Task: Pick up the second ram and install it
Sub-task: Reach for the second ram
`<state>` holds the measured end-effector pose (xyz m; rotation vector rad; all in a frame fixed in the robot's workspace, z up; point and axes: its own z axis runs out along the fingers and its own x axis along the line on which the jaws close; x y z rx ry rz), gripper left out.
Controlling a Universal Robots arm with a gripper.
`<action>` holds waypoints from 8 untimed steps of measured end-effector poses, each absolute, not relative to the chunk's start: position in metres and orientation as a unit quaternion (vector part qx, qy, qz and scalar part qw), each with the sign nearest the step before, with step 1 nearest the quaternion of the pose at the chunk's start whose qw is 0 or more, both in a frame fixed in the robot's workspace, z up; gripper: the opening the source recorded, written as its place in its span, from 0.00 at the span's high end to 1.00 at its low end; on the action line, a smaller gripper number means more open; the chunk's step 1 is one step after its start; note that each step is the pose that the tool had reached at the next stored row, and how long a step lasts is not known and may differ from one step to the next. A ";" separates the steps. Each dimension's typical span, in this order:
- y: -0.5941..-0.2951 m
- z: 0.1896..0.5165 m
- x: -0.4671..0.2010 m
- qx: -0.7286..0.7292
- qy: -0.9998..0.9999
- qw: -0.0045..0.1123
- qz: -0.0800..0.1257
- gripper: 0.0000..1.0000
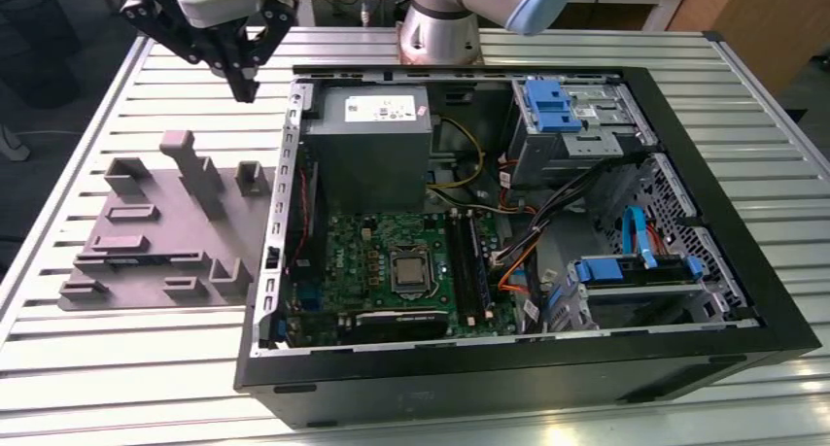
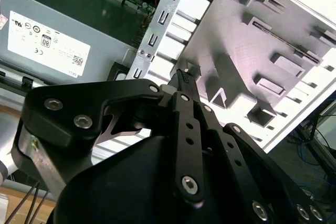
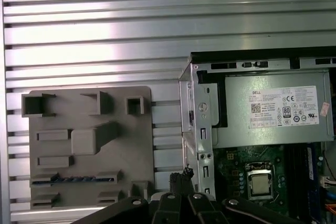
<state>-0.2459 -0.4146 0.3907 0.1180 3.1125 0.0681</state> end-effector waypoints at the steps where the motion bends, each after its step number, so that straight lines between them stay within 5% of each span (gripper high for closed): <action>1: -0.415 0.391 -0.247 0.038 0.999 0.013 0.022 0.89; 8: -0.415 0.390 -0.258 0.038 0.999 0.013 0.022 0.89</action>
